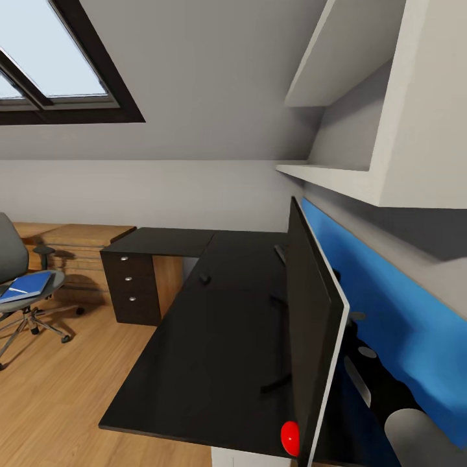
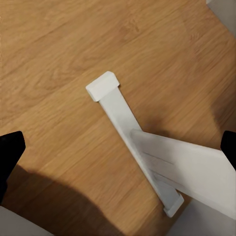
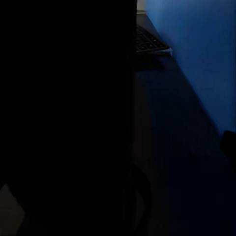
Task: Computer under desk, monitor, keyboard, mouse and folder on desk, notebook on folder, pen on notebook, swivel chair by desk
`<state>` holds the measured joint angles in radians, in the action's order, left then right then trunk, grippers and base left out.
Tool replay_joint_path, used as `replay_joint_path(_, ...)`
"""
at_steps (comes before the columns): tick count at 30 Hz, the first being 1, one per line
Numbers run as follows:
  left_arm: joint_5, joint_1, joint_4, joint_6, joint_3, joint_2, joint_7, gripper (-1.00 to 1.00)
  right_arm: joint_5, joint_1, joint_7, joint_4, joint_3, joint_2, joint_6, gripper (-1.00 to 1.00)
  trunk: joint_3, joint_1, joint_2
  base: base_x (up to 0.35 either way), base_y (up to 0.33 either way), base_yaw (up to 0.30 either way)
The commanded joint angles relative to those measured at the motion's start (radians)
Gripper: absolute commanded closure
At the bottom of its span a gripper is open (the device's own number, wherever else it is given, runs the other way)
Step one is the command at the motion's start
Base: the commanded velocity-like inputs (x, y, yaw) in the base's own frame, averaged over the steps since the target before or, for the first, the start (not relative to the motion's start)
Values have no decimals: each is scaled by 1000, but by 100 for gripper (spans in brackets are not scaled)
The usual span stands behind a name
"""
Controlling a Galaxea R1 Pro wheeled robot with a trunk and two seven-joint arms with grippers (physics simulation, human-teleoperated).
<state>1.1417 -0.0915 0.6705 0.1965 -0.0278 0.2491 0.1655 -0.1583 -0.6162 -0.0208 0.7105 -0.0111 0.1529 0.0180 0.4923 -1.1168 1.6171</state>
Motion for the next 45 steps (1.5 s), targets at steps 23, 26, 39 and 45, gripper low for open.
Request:
replay_joint_path(23,12,0,1,3,-3,1,3,-100,-9,0,-2,0,-2,0,2,-100,1,0,0,-87,0,0)
replay_joint_path(26,13,0,1,3,-3,1,3,-100,-10,1,-4,1,-2,0,2,-100,1,0,0,-115,0,0)
replay_joint_path(39,12,0,1,3,-4,1,3,-100,-10,2,-4,14,-4,0,-3,-100,1,0,0,-94,0,0)
replay_joint_path(45,14,-1,1,6,-4,1,3,-100,-10,3,-3,17,-3,-1,-4,-100,1,0,0,-292,0,0)
